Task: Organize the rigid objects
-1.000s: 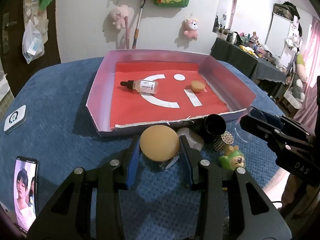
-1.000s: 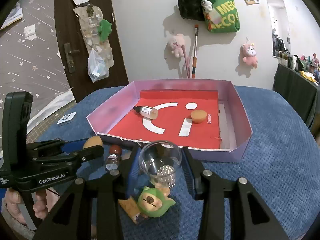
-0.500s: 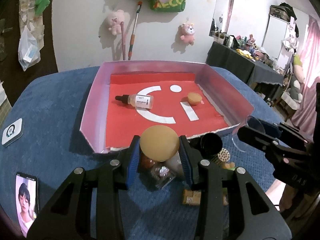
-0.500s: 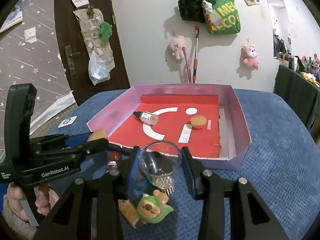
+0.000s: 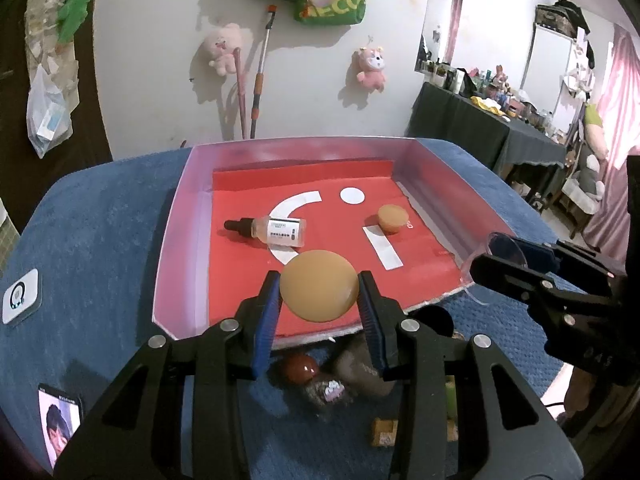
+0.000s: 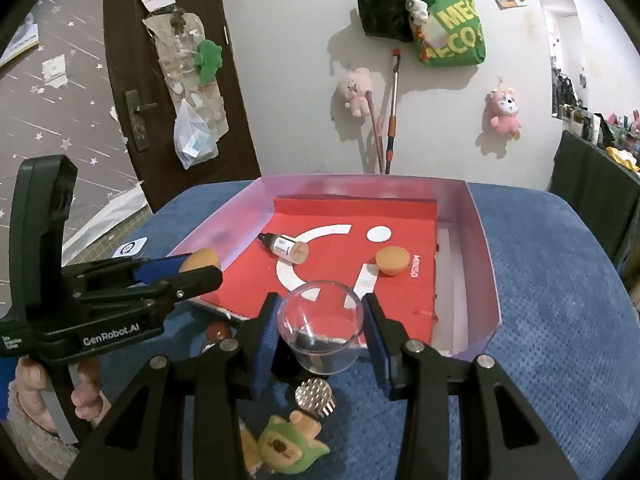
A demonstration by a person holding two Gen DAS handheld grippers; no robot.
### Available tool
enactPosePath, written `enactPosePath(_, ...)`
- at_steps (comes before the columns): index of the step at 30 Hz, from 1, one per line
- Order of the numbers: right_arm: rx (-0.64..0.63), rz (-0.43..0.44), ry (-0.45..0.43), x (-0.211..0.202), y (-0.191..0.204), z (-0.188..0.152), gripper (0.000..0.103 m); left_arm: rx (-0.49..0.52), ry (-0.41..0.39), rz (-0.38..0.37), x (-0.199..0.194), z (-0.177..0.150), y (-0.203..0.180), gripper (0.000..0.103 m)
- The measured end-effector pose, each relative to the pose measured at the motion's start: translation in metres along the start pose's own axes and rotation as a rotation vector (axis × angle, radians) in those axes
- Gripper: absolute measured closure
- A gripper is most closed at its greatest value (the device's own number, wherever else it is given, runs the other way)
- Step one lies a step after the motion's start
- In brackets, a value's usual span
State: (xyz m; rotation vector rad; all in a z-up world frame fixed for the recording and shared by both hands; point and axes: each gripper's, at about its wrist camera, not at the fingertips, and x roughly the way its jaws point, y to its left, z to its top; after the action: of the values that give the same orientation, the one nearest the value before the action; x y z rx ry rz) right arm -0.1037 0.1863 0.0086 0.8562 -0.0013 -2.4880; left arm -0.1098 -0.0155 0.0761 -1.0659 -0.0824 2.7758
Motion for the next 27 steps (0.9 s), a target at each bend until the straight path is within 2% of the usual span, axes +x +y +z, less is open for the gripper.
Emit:
enactPosePath(9,0.000,-0.004,0.030,0.020,-0.010,0.015,0.060,-0.017,0.032,-0.018,0.017,0.012,0.009,0.067)
enactPosePath(27,0.029,-0.028,0.100,0.061,-0.027,0.026,0.060,-0.014,0.090,0.003,0.052,0.022,0.014,0.067)
